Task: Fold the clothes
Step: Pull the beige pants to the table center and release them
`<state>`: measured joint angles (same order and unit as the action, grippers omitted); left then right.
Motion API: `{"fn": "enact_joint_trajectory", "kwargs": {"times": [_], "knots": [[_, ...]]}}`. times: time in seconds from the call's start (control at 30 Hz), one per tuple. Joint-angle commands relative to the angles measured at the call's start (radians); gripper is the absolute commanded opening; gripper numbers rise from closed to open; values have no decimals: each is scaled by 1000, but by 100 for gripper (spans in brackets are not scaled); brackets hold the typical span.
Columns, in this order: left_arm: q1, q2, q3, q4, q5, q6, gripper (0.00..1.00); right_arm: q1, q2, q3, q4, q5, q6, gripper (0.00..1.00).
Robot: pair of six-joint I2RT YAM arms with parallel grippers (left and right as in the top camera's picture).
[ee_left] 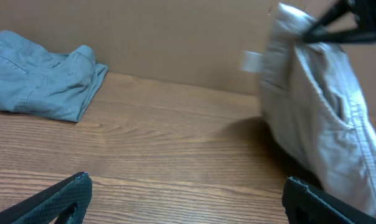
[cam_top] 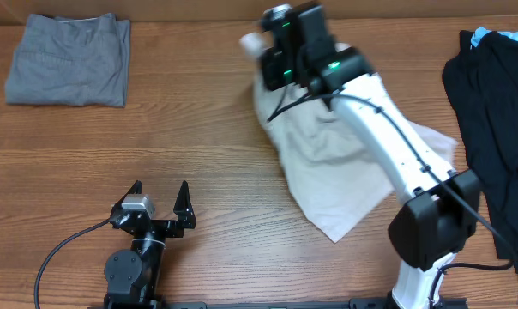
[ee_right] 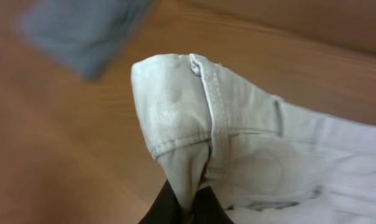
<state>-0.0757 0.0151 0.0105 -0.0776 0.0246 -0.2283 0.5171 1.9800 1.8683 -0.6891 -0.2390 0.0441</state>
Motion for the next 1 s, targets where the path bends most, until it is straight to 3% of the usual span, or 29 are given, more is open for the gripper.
{"fn": "enact_joint_trajectory", "kwargs": {"times": [0.0, 0.07, 0.13, 0.17, 0.23, 0.3, 0.37, 0.5, 0.7, 0.87, 0.97], "knots": [[-2, -11, -6, 1, -6, 23, 100, 106, 27, 29, 60, -197, 93, 4], [-2, -11, -6, 1, -6, 23, 100, 165, 46, 29, 84, -182, 115, 4], [-2, -11, -6, 1, -6, 23, 100, 204, 49, 29, 95, -116, 127, 12], [-2, -11, -6, 1, -6, 23, 100, 214, 48, 31, 99, -77, 135, 19], [-2, -11, -6, 1, -6, 23, 100, 222, 45, 50, 101, -14, 144, 47], [-2, -11, -6, 1, -6, 23, 100, 211, 43, 74, 89, -4, 143, 59], [-2, -11, -6, 0, -6, 23, 100, 184, 40, 104, 56, 0, 144, 82], [-2, -11, -6, 0, -6, 23, 100, 94, 19, 212, -115, 94, 172, 100], [-2, -10, -6, 1, -6, 23, 100, -108, -52, 349, -454, 145, 253, 100], [-2, -11, -6, 1, -6, 23, 100, -290, -99, 353, -767, 107, 261, 100], [-2, -11, -6, 0, -17, 48, 100, -363, -99, 334, -919, 108, 370, 100]]}}
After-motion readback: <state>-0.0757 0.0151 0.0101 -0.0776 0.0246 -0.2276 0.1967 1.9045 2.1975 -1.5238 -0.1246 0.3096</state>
